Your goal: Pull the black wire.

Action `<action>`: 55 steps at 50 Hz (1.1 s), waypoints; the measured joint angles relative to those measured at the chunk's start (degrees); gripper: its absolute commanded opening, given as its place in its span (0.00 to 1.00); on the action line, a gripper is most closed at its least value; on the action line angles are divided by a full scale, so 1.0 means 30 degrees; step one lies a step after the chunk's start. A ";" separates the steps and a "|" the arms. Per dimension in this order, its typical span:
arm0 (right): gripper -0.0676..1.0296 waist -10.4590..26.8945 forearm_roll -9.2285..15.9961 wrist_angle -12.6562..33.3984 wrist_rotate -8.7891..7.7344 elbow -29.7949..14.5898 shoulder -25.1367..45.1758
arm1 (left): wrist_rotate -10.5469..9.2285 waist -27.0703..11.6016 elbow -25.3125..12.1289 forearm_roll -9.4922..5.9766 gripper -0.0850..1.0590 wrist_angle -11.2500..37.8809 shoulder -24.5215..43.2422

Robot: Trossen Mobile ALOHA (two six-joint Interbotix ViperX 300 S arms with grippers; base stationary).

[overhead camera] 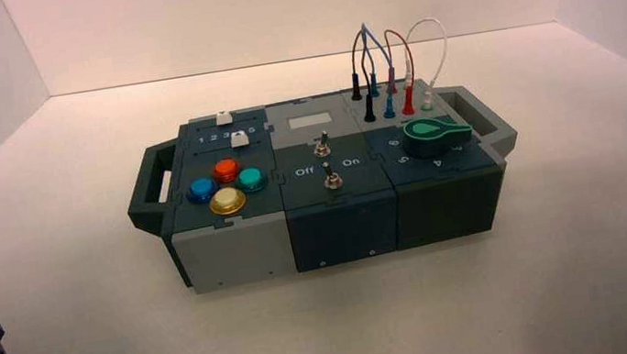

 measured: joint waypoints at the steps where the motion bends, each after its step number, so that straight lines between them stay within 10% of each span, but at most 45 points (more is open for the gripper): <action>1: 0.04 0.0381 0.0029 0.0000 0.0029 0.0000 0.0205 | 0.0000 -0.0029 -0.0059 -0.0059 0.05 0.0029 0.0088; 17: 0.33 0.4805 0.0205 -0.0645 -0.0176 -0.0352 0.3281 | 0.0000 -0.0498 -0.0586 -0.0117 0.05 0.0176 0.2432; 55: 0.45 0.6387 -0.0293 -0.2637 -0.0674 -0.4336 1.3271 | 0.0029 -0.0527 -0.0938 -0.0117 0.05 0.0029 0.3486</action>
